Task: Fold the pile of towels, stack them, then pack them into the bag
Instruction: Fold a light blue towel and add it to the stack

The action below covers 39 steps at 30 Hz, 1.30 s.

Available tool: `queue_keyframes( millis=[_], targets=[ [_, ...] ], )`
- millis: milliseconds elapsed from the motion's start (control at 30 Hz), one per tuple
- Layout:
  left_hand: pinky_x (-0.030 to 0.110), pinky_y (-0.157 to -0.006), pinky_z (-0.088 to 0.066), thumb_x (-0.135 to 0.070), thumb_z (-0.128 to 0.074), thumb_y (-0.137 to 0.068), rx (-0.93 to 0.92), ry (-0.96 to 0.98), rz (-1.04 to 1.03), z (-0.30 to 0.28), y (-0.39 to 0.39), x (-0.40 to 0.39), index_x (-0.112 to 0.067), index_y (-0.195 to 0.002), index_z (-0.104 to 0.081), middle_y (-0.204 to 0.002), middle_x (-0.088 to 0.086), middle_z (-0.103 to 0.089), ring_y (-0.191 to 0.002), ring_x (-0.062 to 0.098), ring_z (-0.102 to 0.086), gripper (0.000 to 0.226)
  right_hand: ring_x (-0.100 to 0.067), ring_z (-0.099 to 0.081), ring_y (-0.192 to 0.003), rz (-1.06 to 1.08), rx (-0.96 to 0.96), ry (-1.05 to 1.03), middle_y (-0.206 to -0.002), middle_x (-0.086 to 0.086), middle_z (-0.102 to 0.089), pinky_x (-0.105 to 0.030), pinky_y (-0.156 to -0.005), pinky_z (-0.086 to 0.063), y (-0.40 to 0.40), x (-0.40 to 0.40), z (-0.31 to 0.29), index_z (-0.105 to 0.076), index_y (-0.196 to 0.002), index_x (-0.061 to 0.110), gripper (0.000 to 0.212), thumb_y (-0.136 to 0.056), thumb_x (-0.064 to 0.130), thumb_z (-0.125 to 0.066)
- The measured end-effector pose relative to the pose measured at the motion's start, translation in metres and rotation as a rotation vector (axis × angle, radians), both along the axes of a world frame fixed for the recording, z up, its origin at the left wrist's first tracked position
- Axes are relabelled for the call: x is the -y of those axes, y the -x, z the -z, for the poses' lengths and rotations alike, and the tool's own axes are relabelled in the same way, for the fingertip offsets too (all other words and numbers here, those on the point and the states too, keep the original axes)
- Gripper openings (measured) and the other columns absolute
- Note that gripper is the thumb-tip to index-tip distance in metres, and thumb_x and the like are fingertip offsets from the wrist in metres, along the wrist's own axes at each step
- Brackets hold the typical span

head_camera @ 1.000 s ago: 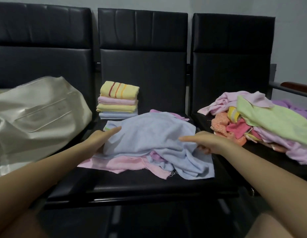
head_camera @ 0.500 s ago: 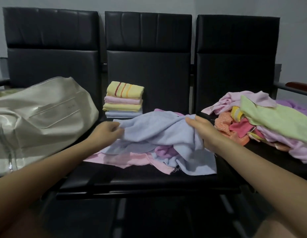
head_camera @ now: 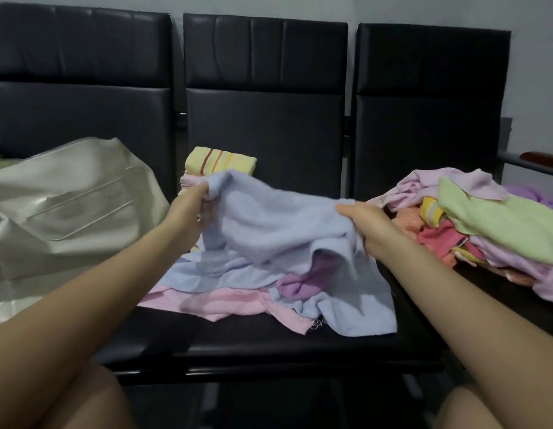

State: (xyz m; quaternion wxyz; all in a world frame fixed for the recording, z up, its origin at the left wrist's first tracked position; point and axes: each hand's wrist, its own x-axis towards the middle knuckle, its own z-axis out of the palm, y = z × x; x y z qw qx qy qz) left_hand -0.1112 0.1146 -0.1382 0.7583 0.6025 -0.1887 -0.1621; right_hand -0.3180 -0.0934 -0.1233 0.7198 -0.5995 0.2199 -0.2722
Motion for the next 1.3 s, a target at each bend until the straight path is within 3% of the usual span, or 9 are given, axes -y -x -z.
queue_keyframes(
  millis=[67, 200, 400, 533, 733, 833, 933, 1067, 1300],
  targets=[
    [0.024, -0.067, -0.044, -0.028, -0.057, -0.088, 0.000, -0.160, -0.042, 0.019, -0.009, 0.006, -0.025, -0.092, -0.060, -0.085, -0.002, -0.056, -0.076, 0.012, -0.051, 0.006, -0.014, -0.058, -0.072, 0.152, -0.135, 0.202, -0.081, -0.004, -0.063, -0.011, -0.056, -0.046, -0.004, 0.009, 0.022, -0.065, -0.098, 0.006, 0.014, -0.094, 0.001, -0.053],
    [0.038, -0.093, -0.049, -0.048, -0.061, -0.078, -0.086, -0.370, -0.009, 0.046, -0.021, 0.008, -0.024, -0.115, -0.065, -0.115, 0.002, -0.064, -0.108, 0.023, -0.059, 0.044, -0.020, -0.057, -0.082, 0.154, -0.231, 0.204, -0.088, -0.007, -0.065, -0.028, -0.075, -0.044, -0.008, 0.025, 0.050, -0.071, -0.094, 0.003, 0.016, -0.089, 0.008, -0.057],
    [0.038, -0.078, -0.053, -0.050, -0.071, -0.081, 0.007, -0.415, -0.019, 0.047, -0.013, 0.006, -0.016, -0.103, -0.069, -0.109, 0.007, -0.064, -0.103, 0.027, -0.060, 0.040, -0.024, -0.062, -0.080, 0.135, -0.250, 0.054, -0.079, -0.006, -0.068, -0.035, -0.080, -0.048, -0.026, 0.032, 0.059, -0.069, -0.080, 0.015, 0.010, -0.087, 0.015, -0.062],
    [0.032, -0.068, -0.047, -0.044, -0.078, -0.076, -0.043, -0.549, 0.030, 0.049, -0.004, -0.004, -0.010, -0.072, -0.060, -0.059, 0.005, -0.056, -0.064, 0.022, -0.056, 0.038, -0.026, -0.064, -0.082, 0.082, -0.251, 0.018, -0.080, -0.008, -0.070, -0.039, -0.086, -0.050, -0.032, 0.032, 0.060, -0.070, -0.077, 0.014, 0.007, -0.083, 0.015, -0.066],
    [0.024, -0.048, -0.029, -0.031, -0.076, -0.080, 0.159, -0.775, 0.067, 0.038, 0.008, -0.023, -0.010, -0.056, -0.053, -0.044, -0.001, -0.041, -0.048, 0.016, -0.036, 0.039, -0.023, -0.068, -0.083, -0.010, -0.299, 0.152, -0.078, -0.010, -0.073, -0.032, -0.086, -0.052, -0.011, 0.024, 0.040, -0.070, -0.092, 0.002, 0.020, -0.088, 0.021, -0.068],
    [0.024, -0.056, -0.036, -0.026, -0.066, -0.089, 0.304, -0.686, 0.120, 0.036, 0.019, -0.033, -0.011, -0.063, -0.058, -0.058, 0.000, -0.051, -0.057, 0.014, -0.044, 0.032, -0.025, -0.065, -0.074, -0.178, -0.456, 0.297, -0.051, -0.006, -0.065, -0.034, -0.086, -0.050, 0.017, 0.019, 0.032, -0.066, -0.078, 0.001, 0.025, -0.089, 0.024, -0.067],
    [0.030, -0.070, -0.042, -0.029, -0.052, -0.098, 0.337, -0.462, 0.046, 0.023, 0.027, -0.041, -0.015, -0.072, -0.059, -0.067, -0.007, -0.060, -0.072, 0.017, -0.052, 0.030, -0.024, -0.066, -0.080, -0.159, -0.378, 0.306, -0.064, -0.006, -0.070, -0.029, -0.078, -0.052, 0.032, 0.012, 0.029, -0.067, -0.085, 0.003, 0.016, -0.091, 0.017, -0.064],
    [0.033, -0.087, -0.049, -0.036, -0.052, -0.095, 0.045, -0.119, 0.016, -0.007, 0.034, -0.045, -0.015, -0.108, -0.067, -0.103, 0.006, -0.071, -0.099, 0.022, -0.066, 0.029, -0.027, -0.066, -0.098, -0.047, -0.047, 0.046, -0.102, -0.016, -0.070, -0.029, -0.085, -0.052, 0.033, 0.001, 0.005, -0.063, -0.112, -0.002, 0.024, -0.096, 0.014, -0.056],
    [0.022, -0.057, -0.052, -0.021, -0.049, -0.099, -0.089, -0.109, -0.006, -0.013, 0.028, -0.051, -0.013, -0.101, -0.066, -0.083, 0.000, -0.073, -0.076, 0.014, -0.072, 0.019, -0.015, -0.066, -0.082, -0.111, -0.041, -0.114, -0.094, -0.003, -0.069, -0.026, -0.072, -0.053, 0.026, 0.000, -0.014, -0.061, -0.108, 0.014, 0.021, -0.092, 0.027, -0.062]
  ],
)
